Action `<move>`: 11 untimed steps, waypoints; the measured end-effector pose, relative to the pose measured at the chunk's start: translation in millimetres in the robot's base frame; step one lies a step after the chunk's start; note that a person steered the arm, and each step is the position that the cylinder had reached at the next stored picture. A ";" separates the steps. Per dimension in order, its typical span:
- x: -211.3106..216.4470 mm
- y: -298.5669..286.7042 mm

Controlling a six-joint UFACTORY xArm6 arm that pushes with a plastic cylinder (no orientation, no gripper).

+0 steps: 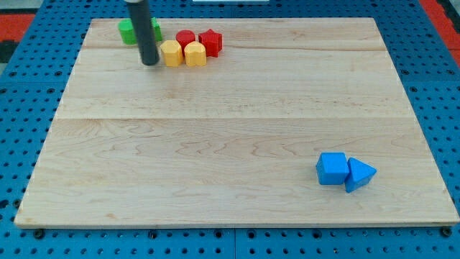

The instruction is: Move the green circle to the top left of the green star

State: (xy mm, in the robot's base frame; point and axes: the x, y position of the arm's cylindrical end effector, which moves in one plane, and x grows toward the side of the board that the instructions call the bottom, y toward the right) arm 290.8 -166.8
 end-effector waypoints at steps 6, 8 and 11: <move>-99.7 -104.1; -98.9 -53.5; -71.6 -58.9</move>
